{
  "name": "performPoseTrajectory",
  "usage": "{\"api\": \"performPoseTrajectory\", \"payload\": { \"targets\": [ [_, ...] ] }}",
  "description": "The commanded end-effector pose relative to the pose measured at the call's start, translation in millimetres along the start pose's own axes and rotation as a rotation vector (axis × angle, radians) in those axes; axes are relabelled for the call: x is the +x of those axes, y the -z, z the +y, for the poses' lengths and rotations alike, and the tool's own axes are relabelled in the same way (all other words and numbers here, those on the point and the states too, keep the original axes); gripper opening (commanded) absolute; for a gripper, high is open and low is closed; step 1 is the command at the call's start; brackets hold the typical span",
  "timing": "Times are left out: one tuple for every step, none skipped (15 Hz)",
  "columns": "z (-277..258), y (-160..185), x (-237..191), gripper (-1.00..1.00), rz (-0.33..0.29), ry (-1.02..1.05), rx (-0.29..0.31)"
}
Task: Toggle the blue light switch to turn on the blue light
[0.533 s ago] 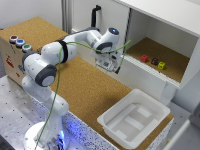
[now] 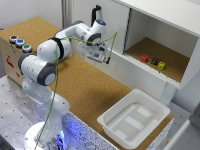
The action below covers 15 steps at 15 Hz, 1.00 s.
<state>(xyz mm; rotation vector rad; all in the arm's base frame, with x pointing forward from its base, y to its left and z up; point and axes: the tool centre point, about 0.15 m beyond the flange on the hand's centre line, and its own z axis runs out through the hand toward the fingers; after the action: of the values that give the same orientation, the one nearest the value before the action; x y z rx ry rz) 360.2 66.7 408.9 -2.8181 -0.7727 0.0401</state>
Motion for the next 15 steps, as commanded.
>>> {"api": "performPoseTrajectory", "payload": {
  "targets": [
    [-57.1, -20.3, -2.2, 1.00, 0.071, 0.067, -0.045],
    [-69.9, -15.1, 1.7, 1.00, 0.077, 0.080, -0.052],
    [-85.9, -9.5, 6.6, 1.00, 0.074, 0.102, -0.076],
    [-103.4, -2.9, 11.5, 1.00, 0.061, 0.121, -0.079],
    [-119.9, 6.9, 15.2, 1.00, 0.060, 0.133, -0.057],
    [-149.6, 21.5, 21.8, 1.00, 0.049, 0.186, -0.082],
    [-164.8, 28.5, 25.0, 1.00, 0.044, 0.214, -0.088],
    [-191.1, 39.9, 29.8, 1.00, 0.037, 0.259, -0.102],
    [-212.4, 47.8, 33.5, 1.00, 0.026, 0.291, -0.107],
    [-233.3, 52.8, 35.2, 1.00, 0.019, 0.322, -0.118],
    [-254.1, 57.7, 36.4, 1.00, 0.008, 0.360, -0.126],
    [-270.9, 60.7, 37.6, 1.00, -0.003, 0.388, -0.124],
    [-291.7, 62.9, 39.3, 1.00, -0.023, 0.429, -0.122],
    [-313.1, 64.4, 40.7, 1.00, -0.044, 0.480, -0.130],
    [-338.3, 65.9, 42.5, 1.00, -0.063, 0.542, -0.135]
  ]
}}
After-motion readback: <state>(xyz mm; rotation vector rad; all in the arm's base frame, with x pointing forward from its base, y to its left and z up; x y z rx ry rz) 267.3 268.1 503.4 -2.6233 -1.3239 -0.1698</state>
